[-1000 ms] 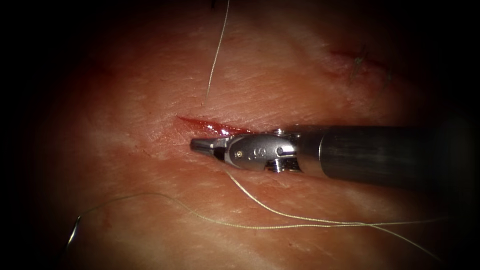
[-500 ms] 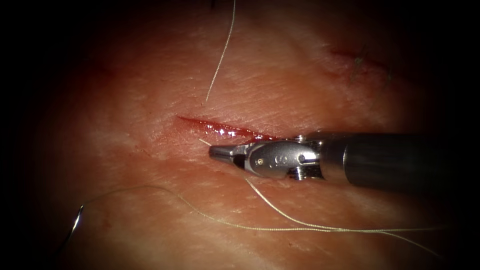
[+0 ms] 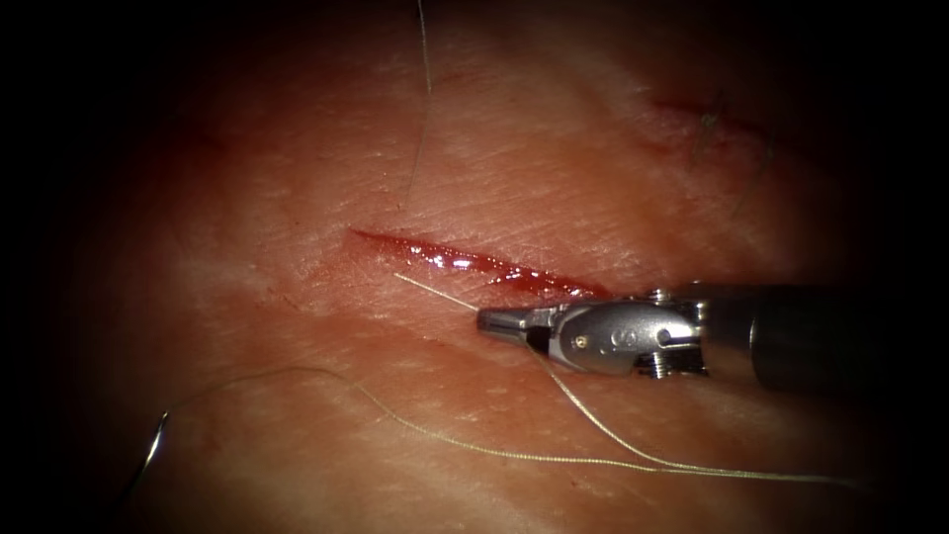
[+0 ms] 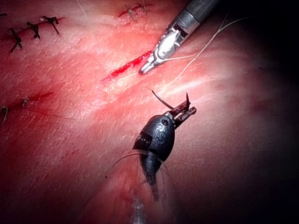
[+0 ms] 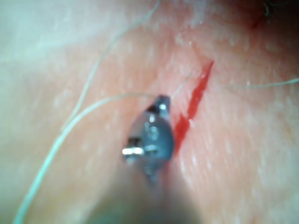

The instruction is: Wound Closure

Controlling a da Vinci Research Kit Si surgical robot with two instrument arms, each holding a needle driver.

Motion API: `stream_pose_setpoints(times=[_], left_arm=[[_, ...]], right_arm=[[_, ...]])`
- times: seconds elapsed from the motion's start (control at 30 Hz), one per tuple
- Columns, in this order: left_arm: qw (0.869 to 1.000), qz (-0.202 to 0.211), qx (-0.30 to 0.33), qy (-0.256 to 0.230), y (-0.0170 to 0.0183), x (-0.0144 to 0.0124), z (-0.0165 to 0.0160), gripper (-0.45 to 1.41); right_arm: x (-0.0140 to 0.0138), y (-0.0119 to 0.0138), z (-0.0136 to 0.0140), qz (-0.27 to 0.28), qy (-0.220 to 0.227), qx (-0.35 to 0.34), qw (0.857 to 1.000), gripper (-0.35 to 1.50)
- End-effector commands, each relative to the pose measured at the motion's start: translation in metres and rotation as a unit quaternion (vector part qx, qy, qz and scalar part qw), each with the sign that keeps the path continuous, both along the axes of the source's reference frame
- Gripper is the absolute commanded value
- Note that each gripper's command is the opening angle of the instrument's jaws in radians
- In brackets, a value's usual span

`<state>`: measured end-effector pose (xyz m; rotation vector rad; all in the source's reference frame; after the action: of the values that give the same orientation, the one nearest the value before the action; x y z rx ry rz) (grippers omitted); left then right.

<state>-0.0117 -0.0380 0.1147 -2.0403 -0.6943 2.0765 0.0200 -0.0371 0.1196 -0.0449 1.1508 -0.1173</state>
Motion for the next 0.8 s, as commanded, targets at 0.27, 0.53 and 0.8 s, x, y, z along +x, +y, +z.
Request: stream_pose_setpoints(times=[0.27,0.53,0.8], left_arm=[[1.0,0.001,0.0,-0.002,-0.0006,-0.0005,0.0007,-0.45],[1.0,0.001,0.0,-0.002,-0.0005,-0.0005,0.0007,-0.45],[1.0,0.001,0.0,-0.002,-0.0005,-0.0005,0.0007,-0.45]], right_arm=[[-0.0001,-0.0009,0.0003,-0.004,0.0,0.003,1.0,-0.35],[-0.0018,-0.0015,0.0001,-0.005,-0.004,0.006,1.0,-0.35],[-0.0034,-0.0023,0.0003,-0.002,-0.01,0.01,1.0,-0.35]])
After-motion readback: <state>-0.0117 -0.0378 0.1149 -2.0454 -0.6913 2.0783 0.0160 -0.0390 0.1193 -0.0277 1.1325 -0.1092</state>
